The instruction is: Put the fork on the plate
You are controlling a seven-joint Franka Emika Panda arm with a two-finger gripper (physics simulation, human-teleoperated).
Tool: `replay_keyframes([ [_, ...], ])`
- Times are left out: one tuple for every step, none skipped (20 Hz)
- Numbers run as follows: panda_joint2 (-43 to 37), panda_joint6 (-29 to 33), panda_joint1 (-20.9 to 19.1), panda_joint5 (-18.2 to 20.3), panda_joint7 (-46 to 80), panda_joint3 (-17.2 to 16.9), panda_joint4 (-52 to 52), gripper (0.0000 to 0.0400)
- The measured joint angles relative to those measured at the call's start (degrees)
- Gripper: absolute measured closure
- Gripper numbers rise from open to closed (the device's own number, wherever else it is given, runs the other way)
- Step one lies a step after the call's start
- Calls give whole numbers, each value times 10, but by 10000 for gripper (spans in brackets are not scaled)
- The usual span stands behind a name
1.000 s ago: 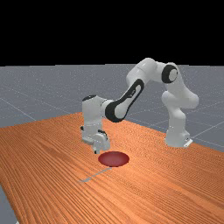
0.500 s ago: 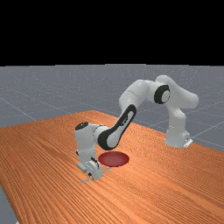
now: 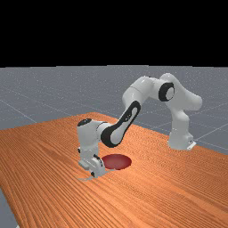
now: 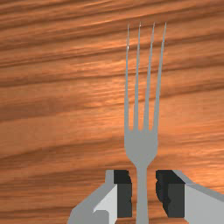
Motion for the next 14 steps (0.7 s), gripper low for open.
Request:
replay_keyframes([
  [-14,2,1,0,-2,0,-16,305],
  [-22,4,2,0,-3,-1,-25,305],
  [-26,5,2,0,-3,-1,-32,305],
  [-28,5,2,0,-4,-1,-36,305],
  [-30,4,3,0,-4,-2,-39,305],
  [-41,1,4,-1,-5,-3,-44,305],
  [-64,0,5,-1,-5,-5,-59,305],
  [-93,2,8,-2,-9,-6,-88,305],
  [-131,11,10,-3,-23,-7,-141,305],
  [-176,32,11,-4,-43,-7,-212,305],
  [-218,59,13,-5,-60,-8,-281,305],
  [-265,100,14,-8,-81,-11,-363,305],
  [-301,138,12,-12,-102,-17,-434,305],
  [-319,169,5,-16,-118,-26,-486,305],
])
